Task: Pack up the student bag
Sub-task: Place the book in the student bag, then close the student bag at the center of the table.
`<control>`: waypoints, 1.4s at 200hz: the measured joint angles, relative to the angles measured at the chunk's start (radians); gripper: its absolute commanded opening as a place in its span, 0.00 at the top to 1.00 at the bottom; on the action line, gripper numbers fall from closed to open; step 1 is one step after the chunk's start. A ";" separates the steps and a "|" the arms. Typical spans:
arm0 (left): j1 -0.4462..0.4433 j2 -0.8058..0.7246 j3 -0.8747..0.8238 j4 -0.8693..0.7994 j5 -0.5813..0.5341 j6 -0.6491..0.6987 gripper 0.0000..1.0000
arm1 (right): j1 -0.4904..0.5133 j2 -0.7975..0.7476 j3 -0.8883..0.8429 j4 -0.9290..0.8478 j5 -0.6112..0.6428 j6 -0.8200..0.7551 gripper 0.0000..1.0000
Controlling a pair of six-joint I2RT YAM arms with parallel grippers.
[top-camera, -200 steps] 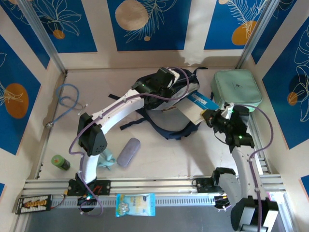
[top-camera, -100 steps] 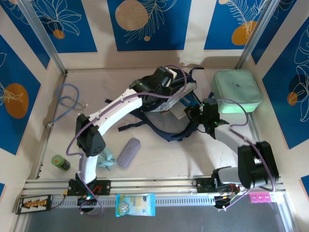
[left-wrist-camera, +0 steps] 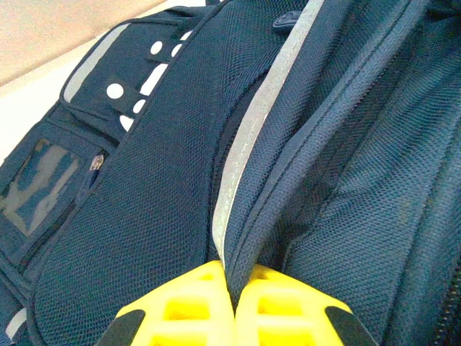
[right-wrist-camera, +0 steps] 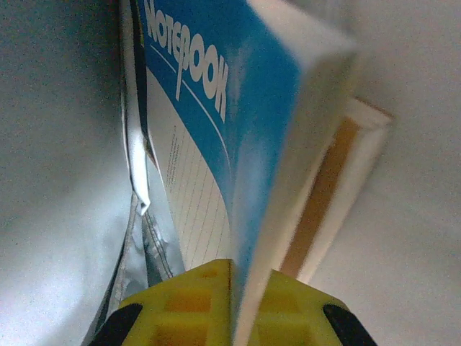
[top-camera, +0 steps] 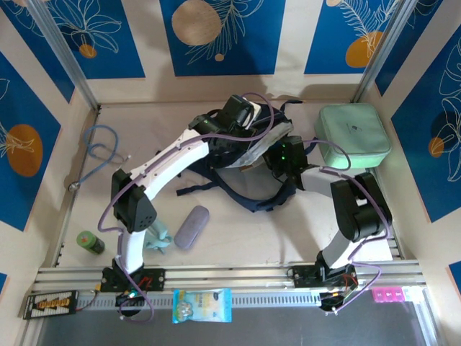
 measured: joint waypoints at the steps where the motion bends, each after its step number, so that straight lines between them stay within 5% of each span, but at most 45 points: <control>1: 0.000 0.000 0.000 0.000 0.001 0.000 1.00 | 0.000 0.003 0.002 0.001 -0.001 0.000 0.92; 43: 0.010 0.000 0.000 0.001 0.027 -0.012 1.00 | 0.006 0.123 0.079 0.060 -0.035 0.010 0.82; 112: 0.027 -0.001 0.000 0.007 0.060 -0.035 1.00 | 0.012 0.122 0.098 0.088 -0.080 -0.013 0.46; 129: 0.030 -0.001 -0.001 0.008 0.070 -0.037 1.00 | 0.011 0.054 0.053 0.073 -0.074 -0.008 0.38; 173: 0.035 -0.012 -0.023 0.014 0.086 -0.037 1.00 | -0.003 -0.208 -0.100 -0.029 -0.029 0.000 0.36; 208: 0.044 -0.024 -0.072 0.048 0.153 -0.023 1.00 | -0.014 -0.449 -0.169 -0.296 0.083 0.020 0.36; 247: 0.053 -0.023 -0.116 0.061 0.275 0.009 0.83 | -0.045 -0.723 -0.147 -0.617 0.211 0.018 0.36; 280: 0.060 -0.020 -0.147 0.109 0.398 -0.008 0.38 | -0.047 -0.866 -0.110 -0.726 0.286 -0.032 0.36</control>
